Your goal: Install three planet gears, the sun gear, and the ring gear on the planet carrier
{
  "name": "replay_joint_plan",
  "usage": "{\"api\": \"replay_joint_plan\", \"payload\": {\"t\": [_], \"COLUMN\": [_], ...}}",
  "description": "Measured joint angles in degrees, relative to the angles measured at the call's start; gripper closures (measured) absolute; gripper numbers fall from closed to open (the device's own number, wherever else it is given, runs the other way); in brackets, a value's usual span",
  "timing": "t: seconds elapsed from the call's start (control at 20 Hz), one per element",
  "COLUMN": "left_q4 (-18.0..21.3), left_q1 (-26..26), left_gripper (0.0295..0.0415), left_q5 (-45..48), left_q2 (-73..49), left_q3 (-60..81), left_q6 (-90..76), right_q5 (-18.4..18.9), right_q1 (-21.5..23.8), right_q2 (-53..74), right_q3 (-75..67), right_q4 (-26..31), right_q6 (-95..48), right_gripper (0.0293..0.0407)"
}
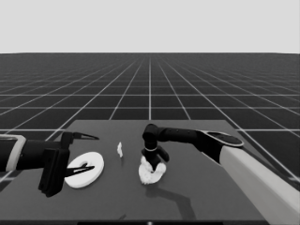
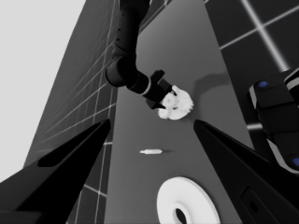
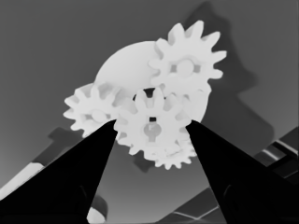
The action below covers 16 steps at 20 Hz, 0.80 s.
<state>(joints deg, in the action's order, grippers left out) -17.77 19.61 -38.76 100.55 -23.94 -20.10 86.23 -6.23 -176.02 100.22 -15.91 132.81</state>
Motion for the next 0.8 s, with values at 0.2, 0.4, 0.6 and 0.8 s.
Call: {"api": "replay_joint_plan", "payload": {"t": [0.2,0.4,0.6,0.8], "left_q4": [0.00,0.00,0.00,0.00], "left_q1": [0.00,0.00,0.00,0.00], "left_gripper": [0.0326,0.0326,0.0326,0.0326], "left_q5": [0.00,0.00,0.00,0.00], "left_q2": [0.00,0.00,0.00,0.00], "left_q3": [0.00,0.00,0.00,0.00], "left_q6": [0.00,0.00,0.00,0.00], "right_q5": [0.00,0.00,-0.01,3.28], "right_q1": [0.00,0.00,0.01,5.85], "right_q2": [-0.01,-0.01,-0.01,1.58], "right_q3": [0.00,0.00,0.00,-6.00], "right_q4": [0.00,0.00,0.00,6.76], "right_q6": [2.40,3.69,3.84,-16.59], "right_gripper": [0.0391,0.0320,0.0315,0.0307]}}
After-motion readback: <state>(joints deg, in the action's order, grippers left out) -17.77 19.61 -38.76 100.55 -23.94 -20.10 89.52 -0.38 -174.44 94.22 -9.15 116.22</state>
